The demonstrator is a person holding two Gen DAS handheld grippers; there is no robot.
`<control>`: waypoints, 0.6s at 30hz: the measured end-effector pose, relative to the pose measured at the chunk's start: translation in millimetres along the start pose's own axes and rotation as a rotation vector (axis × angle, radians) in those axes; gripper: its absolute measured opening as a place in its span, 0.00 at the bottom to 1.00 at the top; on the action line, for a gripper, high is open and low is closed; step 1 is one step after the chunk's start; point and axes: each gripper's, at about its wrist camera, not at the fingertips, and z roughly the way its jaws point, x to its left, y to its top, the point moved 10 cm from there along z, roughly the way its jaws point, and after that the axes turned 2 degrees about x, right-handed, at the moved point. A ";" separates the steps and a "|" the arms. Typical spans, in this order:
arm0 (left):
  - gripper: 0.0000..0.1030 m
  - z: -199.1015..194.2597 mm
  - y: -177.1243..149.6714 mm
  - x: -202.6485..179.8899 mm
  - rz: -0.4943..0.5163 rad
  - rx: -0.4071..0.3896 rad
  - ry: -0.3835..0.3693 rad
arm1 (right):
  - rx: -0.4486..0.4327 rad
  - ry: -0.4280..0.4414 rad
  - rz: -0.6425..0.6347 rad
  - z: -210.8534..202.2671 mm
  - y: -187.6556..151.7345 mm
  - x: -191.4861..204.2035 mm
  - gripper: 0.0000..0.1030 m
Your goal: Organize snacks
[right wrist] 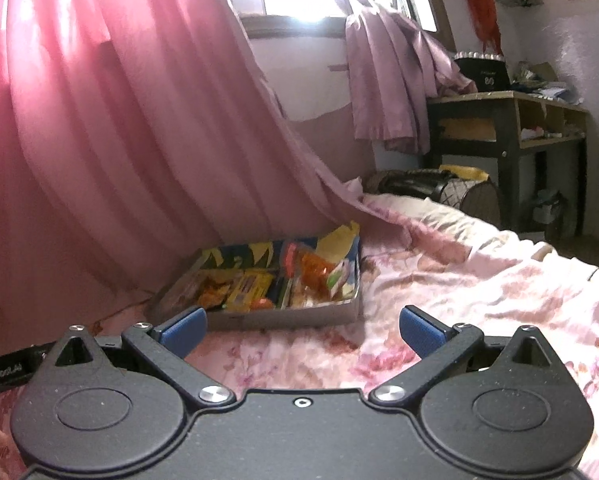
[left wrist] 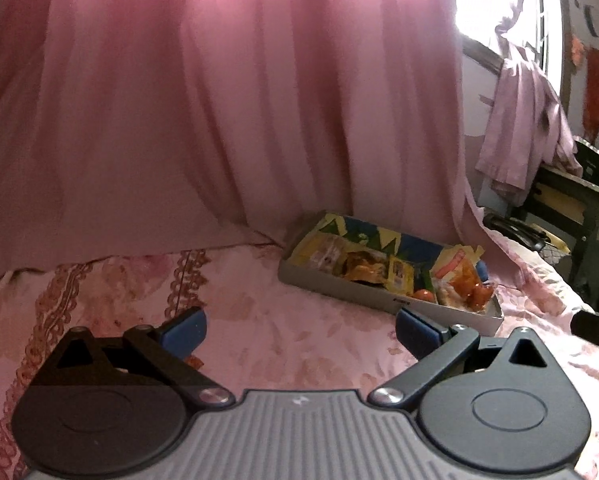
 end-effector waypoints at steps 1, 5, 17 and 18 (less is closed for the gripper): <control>1.00 0.9 -1.8 0.9 0.001 0.000 0.005 | 0.010 0.004 -0.004 0.8 -3.1 2.4 0.99; 1.00 3.3 -5.9 1.6 0.023 -0.022 0.019 | 0.034 0.020 -0.020 4.0 -13.5 12.4 0.99; 1.00 15.3 -24.3 0.2 0.074 0.026 0.040 | 0.082 -0.001 -0.011 17.5 -31.6 11.8 0.99; 1.00 17.0 -26.8 1.1 0.078 0.036 0.047 | 0.088 -0.006 -0.013 18.0 -32.7 11.3 0.99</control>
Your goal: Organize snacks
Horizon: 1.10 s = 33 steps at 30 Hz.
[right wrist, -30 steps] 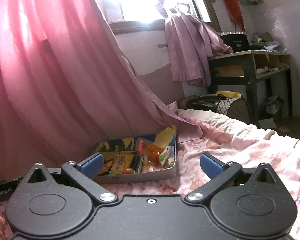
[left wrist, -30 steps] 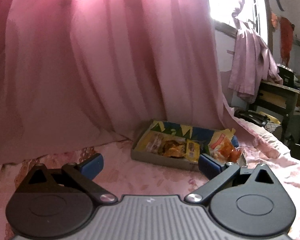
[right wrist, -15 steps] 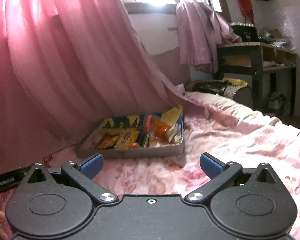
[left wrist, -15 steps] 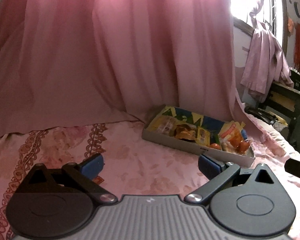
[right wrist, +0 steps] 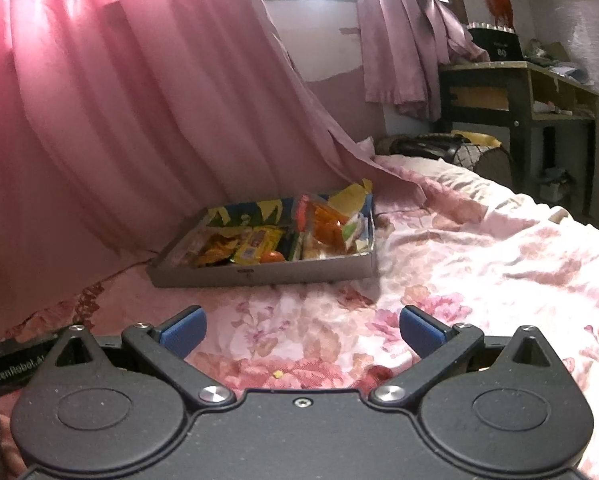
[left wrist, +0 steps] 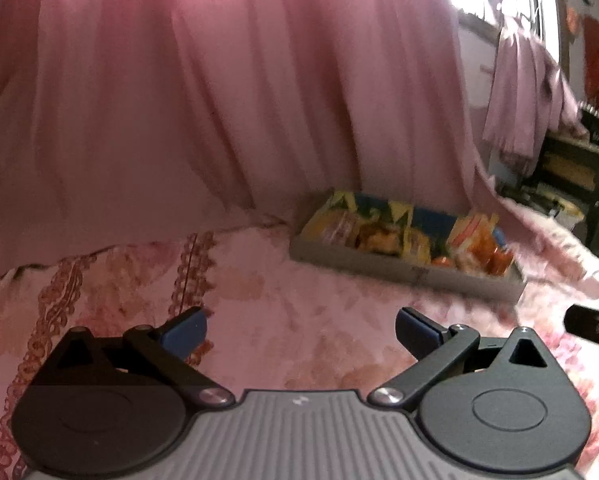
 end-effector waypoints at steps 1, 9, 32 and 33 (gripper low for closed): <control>1.00 0.9 -1.5 0.6 0.006 0.003 0.007 | 0.002 -0.006 -0.001 0.1 -0.6 -0.6 0.99; 1.00 -4.0 1.6 -1.7 0.030 -0.043 0.004 | -0.035 -0.029 -0.039 -2.7 0.3 -0.2 0.99; 1.00 -2.9 2.8 -3.9 0.052 -0.048 -0.001 | -0.030 -0.069 -0.081 -1.8 -2.5 -1.1 0.99; 1.00 -2.8 2.7 -4.0 0.052 -0.047 -0.001 | -0.029 -0.069 -0.080 -1.7 -2.4 -1.4 0.99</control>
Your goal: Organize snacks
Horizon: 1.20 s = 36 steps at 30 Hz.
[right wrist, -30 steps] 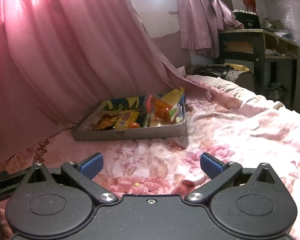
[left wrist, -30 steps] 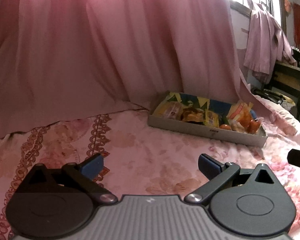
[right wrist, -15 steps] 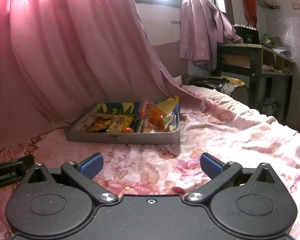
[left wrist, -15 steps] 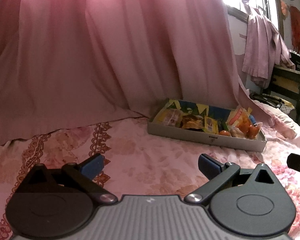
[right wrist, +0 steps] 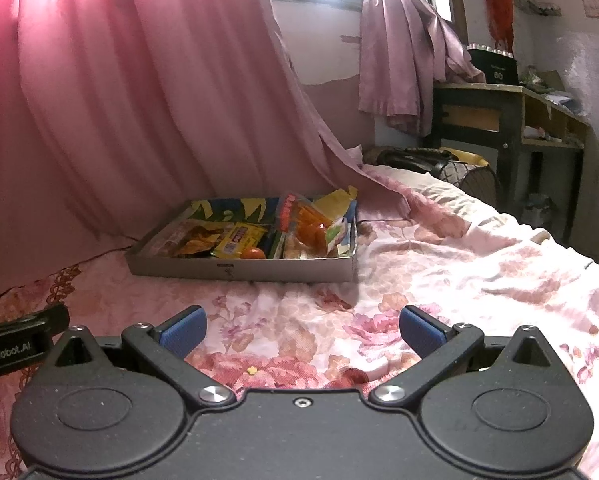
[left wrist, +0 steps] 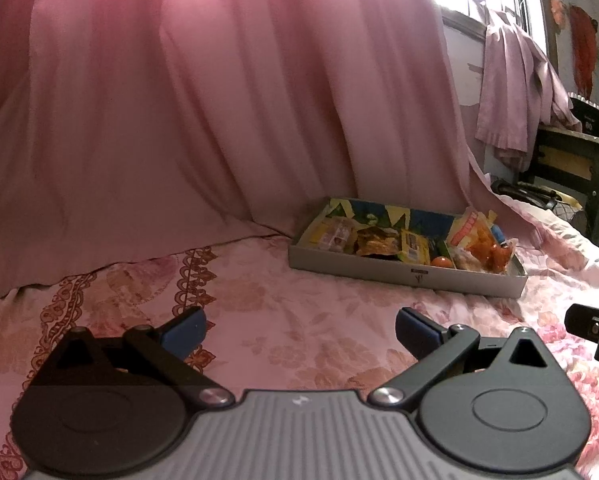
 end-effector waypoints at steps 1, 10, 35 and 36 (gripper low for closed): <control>1.00 -0.1 -0.2 0.0 0.000 0.000 0.000 | 0.000 0.000 0.001 -0.3 -0.2 -0.2 0.99; 1.00 -0.1 -0.5 -0.7 0.001 0.000 0.001 | 0.005 0.002 0.001 0.8 -0.2 0.1 0.99; 1.00 0.0 -1.8 -1.2 0.003 0.001 0.000 | 0.013 0.008 0.000 2.9 -4.6 1.3 0.99; 1.00 -0.1 -2.1 -1.1 0.004 0.001 0.001 | 0.014 0.008 0.000 3.0 -4.9 1.3 0.99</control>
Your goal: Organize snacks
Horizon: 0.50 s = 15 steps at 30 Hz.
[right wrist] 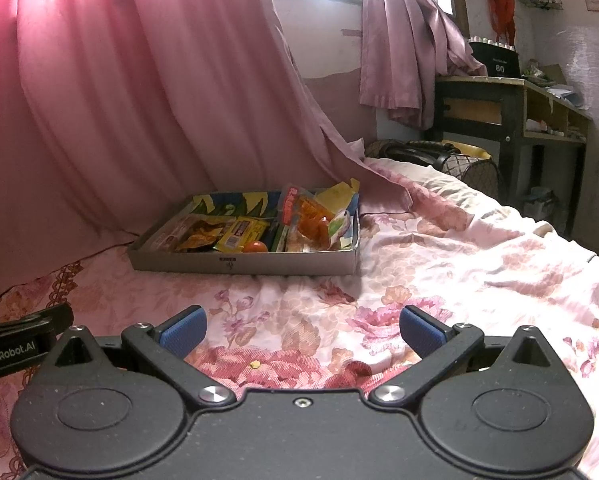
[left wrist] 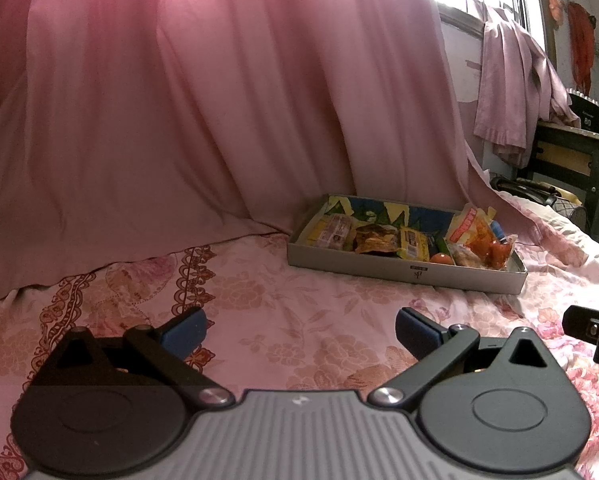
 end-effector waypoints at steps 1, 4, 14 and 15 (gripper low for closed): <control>1.00 0.1 0.2 -0.1 0.000 0.000 0.000 | 0.000 0.000 0.000 0.0 -0.3 0.0 0.99; 1.00 0.3 0.0 -0.1 -0.001 0.001 0.000 | 0.005 0.000 0.003 0.1 -1.5 0.3 0.99; 1.00 0.5 -0.9 0.4 -0.001 0.001 0.000 | 0.009 0.001 0.007 0.1 -1.1 -0.1 0.99; 1.00 0.9 -0.4 0.4 0.000 0.002 -0.001 | 0.010 0.001 0.007 0.3 -1.0 0.1 0.99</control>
